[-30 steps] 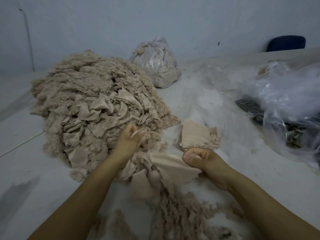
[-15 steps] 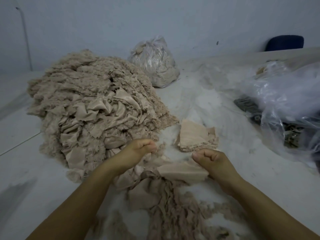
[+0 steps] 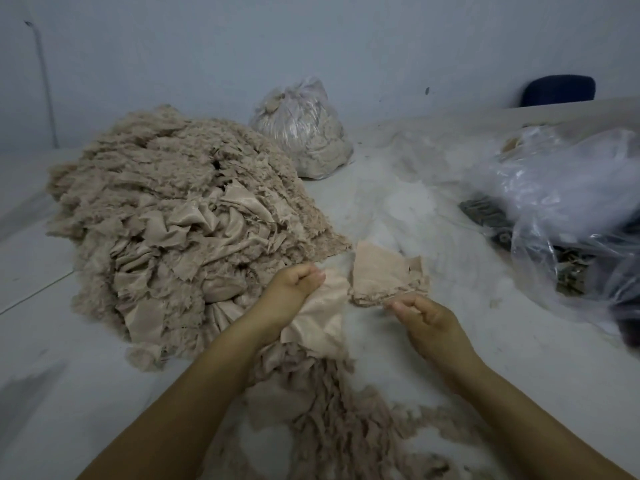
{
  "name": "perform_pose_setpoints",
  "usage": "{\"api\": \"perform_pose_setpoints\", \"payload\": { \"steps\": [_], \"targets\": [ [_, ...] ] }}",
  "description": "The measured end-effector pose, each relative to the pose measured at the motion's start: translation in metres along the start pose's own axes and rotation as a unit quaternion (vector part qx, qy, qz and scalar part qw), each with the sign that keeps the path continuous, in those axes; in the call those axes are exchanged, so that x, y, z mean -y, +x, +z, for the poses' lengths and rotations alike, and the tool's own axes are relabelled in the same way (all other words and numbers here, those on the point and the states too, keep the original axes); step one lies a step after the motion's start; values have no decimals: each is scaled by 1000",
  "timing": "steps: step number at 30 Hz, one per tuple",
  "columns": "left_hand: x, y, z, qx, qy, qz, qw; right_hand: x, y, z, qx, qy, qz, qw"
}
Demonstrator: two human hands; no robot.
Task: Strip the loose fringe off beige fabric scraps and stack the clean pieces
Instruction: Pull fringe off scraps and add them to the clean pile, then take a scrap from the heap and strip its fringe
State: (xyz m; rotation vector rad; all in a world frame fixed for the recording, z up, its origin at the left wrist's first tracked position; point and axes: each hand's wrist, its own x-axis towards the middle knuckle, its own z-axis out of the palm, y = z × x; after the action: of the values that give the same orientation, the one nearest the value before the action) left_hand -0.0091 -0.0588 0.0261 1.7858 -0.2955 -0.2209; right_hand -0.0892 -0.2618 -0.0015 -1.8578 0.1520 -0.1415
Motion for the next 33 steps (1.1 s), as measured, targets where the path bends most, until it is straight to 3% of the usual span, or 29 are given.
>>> {"api": "perform_pose_setpoints", "payload": {
  "steps": [3, 6, 9, 11, 14, 16, 17, 19, 22, 24, 27, 33],
  "targets": [
    [-5, -1, 4, 57, -16, 25, 998, 4, -7, 3, 144, -24, 4, 989],
    [-14, 0, 20, 91, -65, 21, 993, 8, -2, 17, 182, 58, 8, 982],
    [-15, 10, 21, -45, -19, 29, 998, 5, -5, 27, 240, 90, 33, 966],
    [-19, 19, 11, -143, -70, -12, 987, -7, -11, 27, 260, 66, 39, 963],
    [-20, 26, -5, -155, -82, -15, 984, -12, -17, 20, 302, 20, 56, 951],
    [-19, 24, -4, -73, -10, 20, 997, -4, -8, 14, 247, -61, 29, 967],
    [-19, 22, 0, -19, 24, 36, 999, 3, -2, 14, 182, -77, 22, 980],
    [-17, 18, 11, 63, 83, 57, 993, 14, 9, 14, 61, -41, 15, 997],
    [-18, 12, 23, 119, 80, 73, 987, 21, 18, 20, 30, 33, -3, 999],
    [-18, 8, 18, 130, 40, 35, 990, 16, 22, 22, 11, 105, 3, 994],
    [-9, 2, 3, 220, 39, -37, 974, 14, 27, 18, -47, 149, 15, 988],
    [22, -8, -24, 140, 14, -73, 987, 19, 34, -9, -140, 232, 33, 962]
  ]
}}
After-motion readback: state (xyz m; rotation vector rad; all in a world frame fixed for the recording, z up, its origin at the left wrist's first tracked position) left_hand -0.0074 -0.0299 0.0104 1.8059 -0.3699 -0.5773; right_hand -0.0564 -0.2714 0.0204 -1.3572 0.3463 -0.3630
